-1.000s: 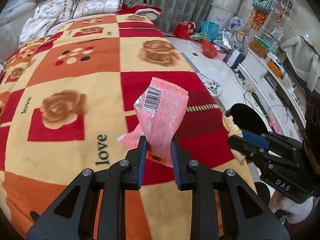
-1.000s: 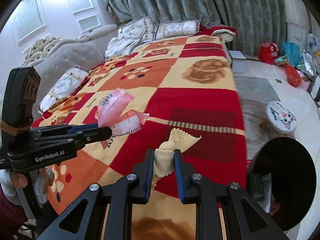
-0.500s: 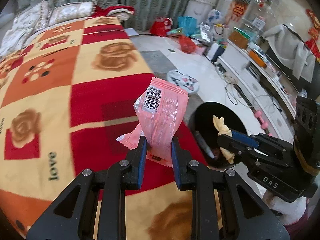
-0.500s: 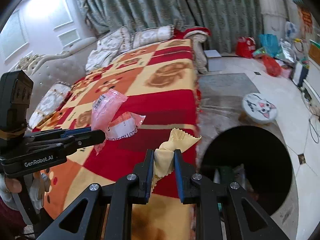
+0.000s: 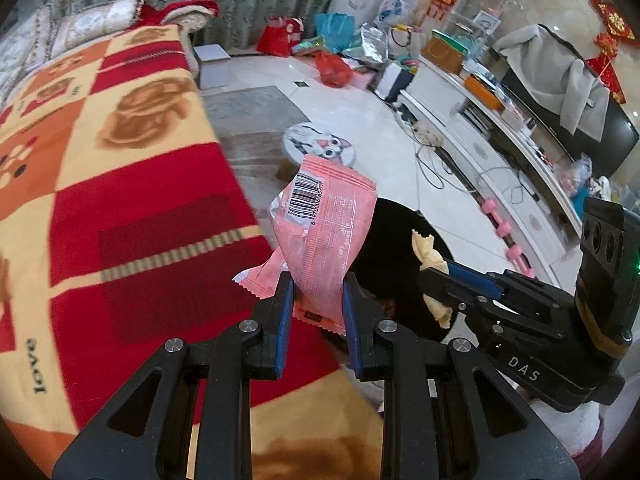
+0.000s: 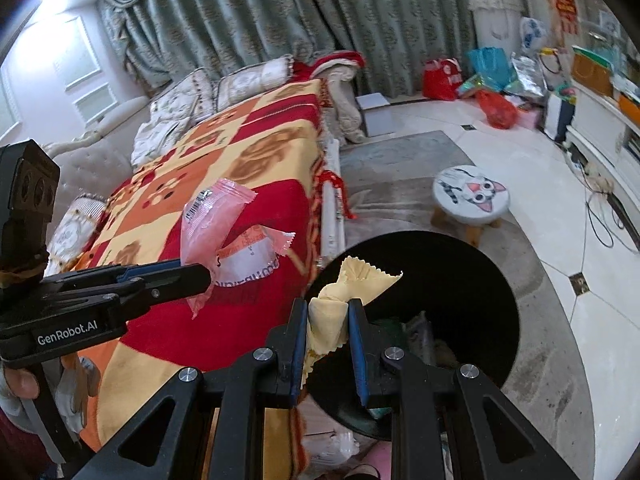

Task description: Collect trash

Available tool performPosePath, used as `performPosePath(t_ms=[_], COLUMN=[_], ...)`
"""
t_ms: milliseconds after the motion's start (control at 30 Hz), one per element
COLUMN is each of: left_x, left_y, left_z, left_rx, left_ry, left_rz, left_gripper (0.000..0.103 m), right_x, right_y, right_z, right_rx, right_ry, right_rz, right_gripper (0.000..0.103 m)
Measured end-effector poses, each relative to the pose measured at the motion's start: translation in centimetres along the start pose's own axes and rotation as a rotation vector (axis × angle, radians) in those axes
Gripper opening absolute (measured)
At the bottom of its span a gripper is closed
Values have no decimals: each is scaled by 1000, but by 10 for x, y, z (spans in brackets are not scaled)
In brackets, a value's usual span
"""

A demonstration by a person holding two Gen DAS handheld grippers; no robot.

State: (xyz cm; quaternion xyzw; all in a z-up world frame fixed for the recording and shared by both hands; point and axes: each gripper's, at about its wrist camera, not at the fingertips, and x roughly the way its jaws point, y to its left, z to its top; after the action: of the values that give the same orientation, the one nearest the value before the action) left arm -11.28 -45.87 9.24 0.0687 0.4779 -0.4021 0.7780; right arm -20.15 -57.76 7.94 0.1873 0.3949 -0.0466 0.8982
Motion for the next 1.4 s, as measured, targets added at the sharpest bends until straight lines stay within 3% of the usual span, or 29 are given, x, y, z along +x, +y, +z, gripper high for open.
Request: performPosePath(t_ms=[267, 333, 367, 400, 467, 700, 1000, 1200, 1400], left_x=[28, 32, 33, 33, 31, 13, -27, -46, -64], left_y=[-17, -21, -23, -23, -23, -17, -32, -33, -28], left_z=[9, 9, 10, 10, 11, 7, -13, -21, -26], left_rx=[-6, -4, -3, -3, -6, -2, 96, 90, 67], left_ry=[39, 34, 28, 21, 6, -64, -188, -240, -283], left_rz=[-76, -91, -101, -108, -113, -24, 124, 122, 123], left_gripper=[23, 26, 33, 40, 43, 43, 43, 43, 43], right_x=[2, 3, 3, 4, 2, -10, -38, -56, -78], right_y=[-30, -34, -36, -39, -42, -39, -10, 4, 15], right_z=[-2, -1, -1, -2, -3, -10, -15, -14, -12], right_rx=[68, 79, 85, 90, 103, 97, 50, 28, 27], right_ry=[5, 10, 11, 12, 11, -14, -115, -169, -243], right_rz=[-20, -32, -47, -58, -66, -73, -171, -245, -262], right_gripper=[19, 19, 20, 25, 42, 43, 43, 43, 43])
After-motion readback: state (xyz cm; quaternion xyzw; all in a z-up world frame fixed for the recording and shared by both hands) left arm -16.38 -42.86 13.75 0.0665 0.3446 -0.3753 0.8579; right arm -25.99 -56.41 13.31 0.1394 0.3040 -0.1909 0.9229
